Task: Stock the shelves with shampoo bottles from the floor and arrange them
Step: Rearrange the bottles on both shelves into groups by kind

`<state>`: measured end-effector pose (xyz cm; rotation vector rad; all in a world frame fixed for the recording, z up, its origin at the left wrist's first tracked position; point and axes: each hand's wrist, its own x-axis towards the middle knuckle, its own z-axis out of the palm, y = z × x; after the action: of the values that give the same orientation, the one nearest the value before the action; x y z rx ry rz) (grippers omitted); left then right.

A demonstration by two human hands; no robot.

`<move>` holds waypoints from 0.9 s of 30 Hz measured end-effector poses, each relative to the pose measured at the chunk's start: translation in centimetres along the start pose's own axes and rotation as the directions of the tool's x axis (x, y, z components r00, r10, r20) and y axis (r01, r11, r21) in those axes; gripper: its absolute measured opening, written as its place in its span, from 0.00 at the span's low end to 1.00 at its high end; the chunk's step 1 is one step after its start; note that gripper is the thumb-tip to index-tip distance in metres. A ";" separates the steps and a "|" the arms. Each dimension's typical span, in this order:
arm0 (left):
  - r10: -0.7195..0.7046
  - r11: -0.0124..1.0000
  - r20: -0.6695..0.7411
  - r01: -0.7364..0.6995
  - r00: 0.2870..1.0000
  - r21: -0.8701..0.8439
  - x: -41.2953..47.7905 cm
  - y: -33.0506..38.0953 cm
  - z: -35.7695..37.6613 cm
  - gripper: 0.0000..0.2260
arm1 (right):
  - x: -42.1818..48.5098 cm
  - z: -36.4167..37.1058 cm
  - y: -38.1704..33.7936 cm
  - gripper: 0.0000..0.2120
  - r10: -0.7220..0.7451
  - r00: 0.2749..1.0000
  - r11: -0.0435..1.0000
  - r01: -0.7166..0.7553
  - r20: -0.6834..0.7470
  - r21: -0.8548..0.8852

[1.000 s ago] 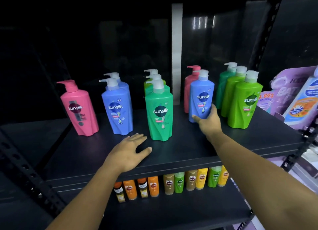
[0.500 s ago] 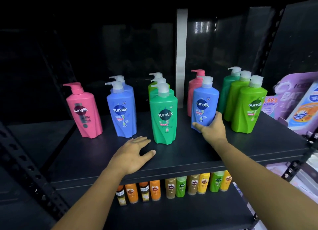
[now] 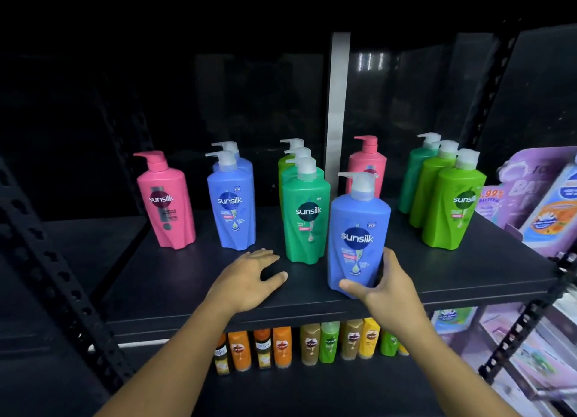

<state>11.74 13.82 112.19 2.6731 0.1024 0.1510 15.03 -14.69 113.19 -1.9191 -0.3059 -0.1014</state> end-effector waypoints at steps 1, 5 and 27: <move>-0.008 0.999 -0.017 0.007 1.000 -0.034 0.0 -0.2 -0.1 0.25 | -0.5 0.4 -0.3 0.31 -0.003 1.000 1.000 0.003 0.017 0.000; -0.072 0.984 -0.108 0.053 0.992 -0.169 -0.2 -0.7 -0.5 0.17 | -1.7 2.6 -1.9 0.30 -0.024 0.994 1.000 0.026 0.105 -0.015; -0.197 0.980 -0.093 0.199 0.976 0.018 -4.4 -8.1 -5.5 0.25 | 4.4 15.7 -6.9 0.33 -0.106 0.934 0.994 0.112 0.342 0.002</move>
<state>6.31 23.06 113.05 2.6631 0.4010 0.2083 16.28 2.92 114.67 -1.9333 -0.6477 0.1594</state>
